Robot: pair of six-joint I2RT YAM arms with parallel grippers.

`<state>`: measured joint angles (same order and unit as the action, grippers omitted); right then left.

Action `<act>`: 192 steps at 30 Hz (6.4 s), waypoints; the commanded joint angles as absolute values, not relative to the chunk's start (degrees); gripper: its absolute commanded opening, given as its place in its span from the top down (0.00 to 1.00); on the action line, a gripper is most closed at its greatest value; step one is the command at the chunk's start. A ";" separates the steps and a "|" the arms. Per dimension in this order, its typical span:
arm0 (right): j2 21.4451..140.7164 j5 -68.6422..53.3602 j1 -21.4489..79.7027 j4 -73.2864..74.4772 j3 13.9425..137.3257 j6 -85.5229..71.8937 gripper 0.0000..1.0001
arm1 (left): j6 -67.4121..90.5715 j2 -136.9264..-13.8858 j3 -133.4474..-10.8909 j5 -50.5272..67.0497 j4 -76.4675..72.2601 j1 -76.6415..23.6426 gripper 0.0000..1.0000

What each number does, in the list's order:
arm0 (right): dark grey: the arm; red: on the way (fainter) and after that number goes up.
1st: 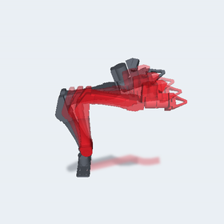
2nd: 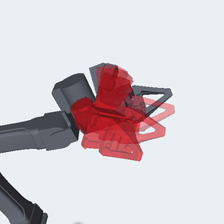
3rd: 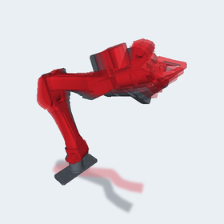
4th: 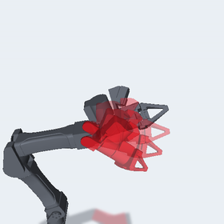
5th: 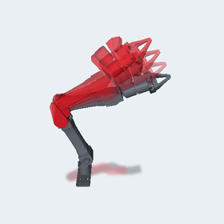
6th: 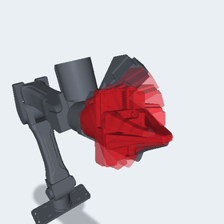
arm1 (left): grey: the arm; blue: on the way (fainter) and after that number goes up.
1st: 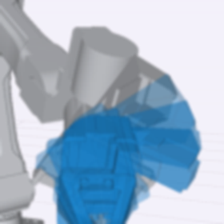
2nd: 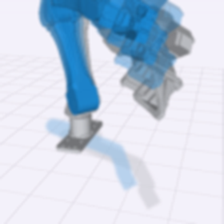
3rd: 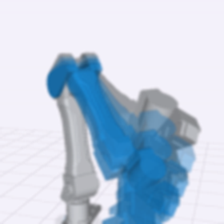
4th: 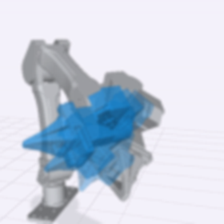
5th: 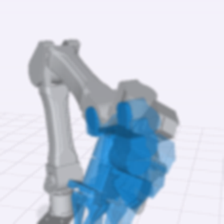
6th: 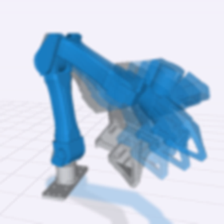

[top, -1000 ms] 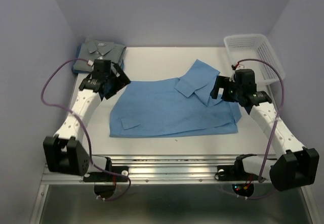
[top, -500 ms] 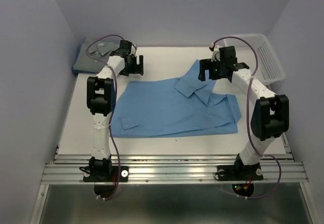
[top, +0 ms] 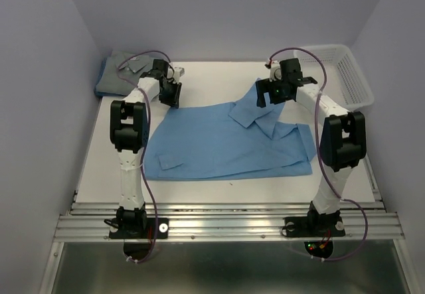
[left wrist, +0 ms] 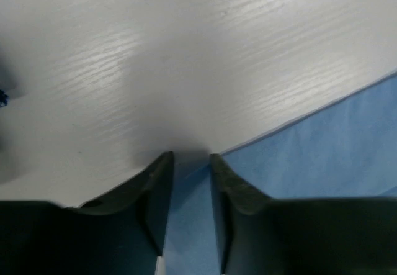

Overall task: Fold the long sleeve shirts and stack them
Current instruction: Fold the shirt

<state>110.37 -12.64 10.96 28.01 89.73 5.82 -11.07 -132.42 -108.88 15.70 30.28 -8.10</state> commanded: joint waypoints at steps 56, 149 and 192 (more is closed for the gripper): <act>113.90 13.87 30.32 27.42 85.51 29.17 0.00 | 3.52 -115.66 -92.63 21.53 19.51 -4.92 1.00; 76.84 -38.06 17.84 -4.14 81.23 22.70 0.99 | 6.41 -107.23 -87.81 10.73 19.42 -6.33 1.00; 46.06 4.04 17.84 36.83 56.87 -3.78 0.99 | 35.85 -73.02 -67.56 -10.00 38.14 -17.68 0.01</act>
